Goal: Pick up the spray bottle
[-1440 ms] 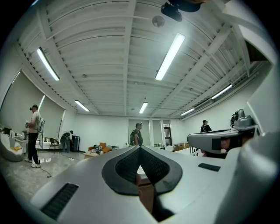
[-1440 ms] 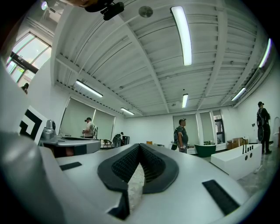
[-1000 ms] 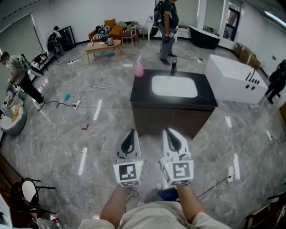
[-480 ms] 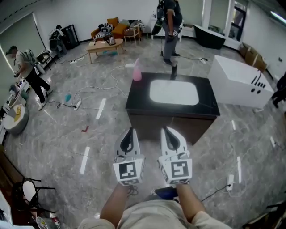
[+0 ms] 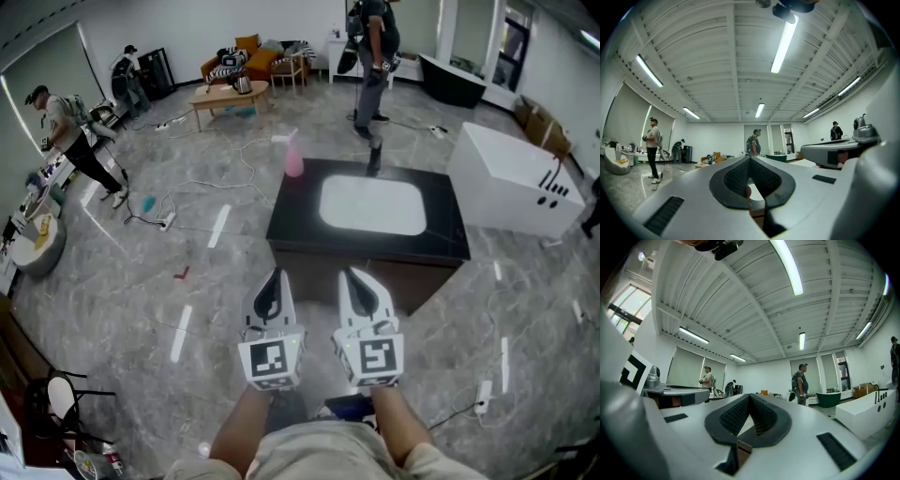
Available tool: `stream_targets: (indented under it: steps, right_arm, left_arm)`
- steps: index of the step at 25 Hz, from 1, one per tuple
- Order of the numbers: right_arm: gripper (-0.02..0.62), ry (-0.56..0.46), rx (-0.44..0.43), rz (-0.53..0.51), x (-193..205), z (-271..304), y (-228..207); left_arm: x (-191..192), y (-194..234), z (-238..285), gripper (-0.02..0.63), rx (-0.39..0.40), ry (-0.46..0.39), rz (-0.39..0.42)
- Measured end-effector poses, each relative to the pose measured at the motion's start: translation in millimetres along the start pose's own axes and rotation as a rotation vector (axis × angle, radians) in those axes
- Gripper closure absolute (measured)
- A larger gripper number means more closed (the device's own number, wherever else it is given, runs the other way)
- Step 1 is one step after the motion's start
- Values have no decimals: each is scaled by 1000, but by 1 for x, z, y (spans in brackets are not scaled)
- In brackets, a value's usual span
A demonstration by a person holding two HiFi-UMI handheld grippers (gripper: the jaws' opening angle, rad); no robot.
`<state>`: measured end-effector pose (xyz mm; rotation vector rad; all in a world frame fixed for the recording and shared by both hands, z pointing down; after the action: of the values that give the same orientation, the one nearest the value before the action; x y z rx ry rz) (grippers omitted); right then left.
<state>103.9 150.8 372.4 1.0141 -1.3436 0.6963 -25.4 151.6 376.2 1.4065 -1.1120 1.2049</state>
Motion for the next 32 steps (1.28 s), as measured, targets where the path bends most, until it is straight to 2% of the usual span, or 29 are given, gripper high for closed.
stream_targets:
  steps: [10,25,32]
  right_arm:
    - [591,13,5,-38,0,78,11]
    - [592,21,90,-50,0,186,34]
    - [591,37,128,-43,7,212,32]
  left_arm:
    - [2,47,64,606,28,-11,-19]
    - [4,131,143,606,103,4,-7]
    - [8,141,169,606,153,6,-19]
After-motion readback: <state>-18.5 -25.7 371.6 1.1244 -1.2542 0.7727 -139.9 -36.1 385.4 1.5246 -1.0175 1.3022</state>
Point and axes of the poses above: the fingertips, and each gripper's own axes: z forward along the fingers, y to its left, x out of its underside, the point moved 2 cm from there along -z, backward along the fingers, and after that the axes turned 7 degrees about -z, right-handed, at the moved point
